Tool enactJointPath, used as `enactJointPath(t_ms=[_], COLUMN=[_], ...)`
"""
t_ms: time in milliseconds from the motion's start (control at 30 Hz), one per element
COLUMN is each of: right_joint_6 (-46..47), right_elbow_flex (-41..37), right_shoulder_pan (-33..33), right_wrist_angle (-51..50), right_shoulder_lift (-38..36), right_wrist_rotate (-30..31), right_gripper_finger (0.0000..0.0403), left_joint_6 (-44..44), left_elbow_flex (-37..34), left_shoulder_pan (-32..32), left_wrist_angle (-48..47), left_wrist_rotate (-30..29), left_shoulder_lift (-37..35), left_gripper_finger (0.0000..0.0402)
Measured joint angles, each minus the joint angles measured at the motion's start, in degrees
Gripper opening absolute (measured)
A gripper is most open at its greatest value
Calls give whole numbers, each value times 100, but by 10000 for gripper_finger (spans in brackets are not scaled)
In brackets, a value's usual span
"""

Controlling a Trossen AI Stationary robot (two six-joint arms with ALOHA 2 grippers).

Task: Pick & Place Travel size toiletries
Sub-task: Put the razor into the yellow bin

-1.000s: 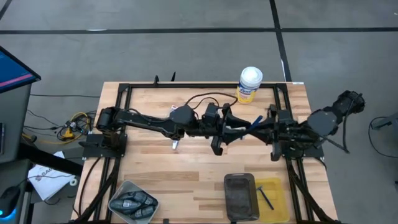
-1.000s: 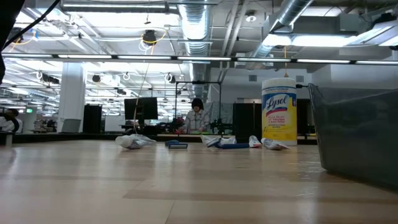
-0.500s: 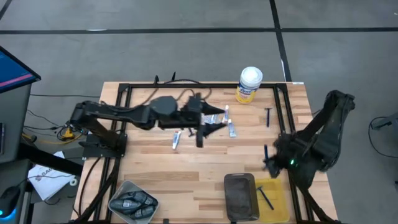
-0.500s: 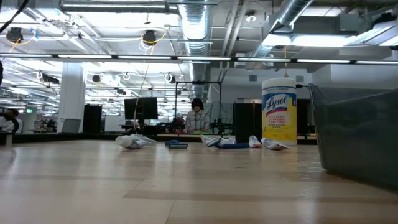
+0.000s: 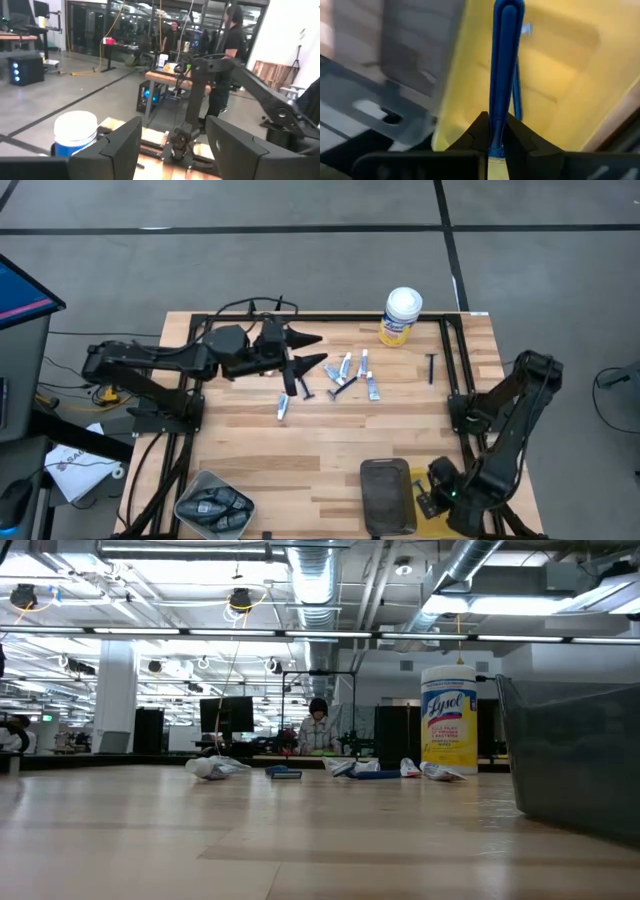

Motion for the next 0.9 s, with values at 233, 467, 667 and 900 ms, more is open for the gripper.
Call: enactJointPath(t_ms=[233,467,667,900], right_joint_6=[-217,-591,-666,-664], right_elbow_flex=[-2,-2,-2,-2], right_shoulder_pan=[-249,-520,-900,-1715], right_wrist_angle=[106,-178,-1152,-2854], right_shoulder_lift=[352,125,-667,-1769], right_wrist_rotate=[-1183,-1198,-678,71], right_gripper_finger=[108,215,237,210], left_joint_6=[-193,-139,-89,-83], left_elbow_flex=[-289,-290,-294,-357], left_shoulder_pan=[96,90,93,336], left_wrist_angle=[-13,-27,-287,-891], left_wrist_rotate=[1,7,28,42], left_shoulder_lift=[-122,-125,-368,-925], left_gripper_finger=[230,241,241,241])
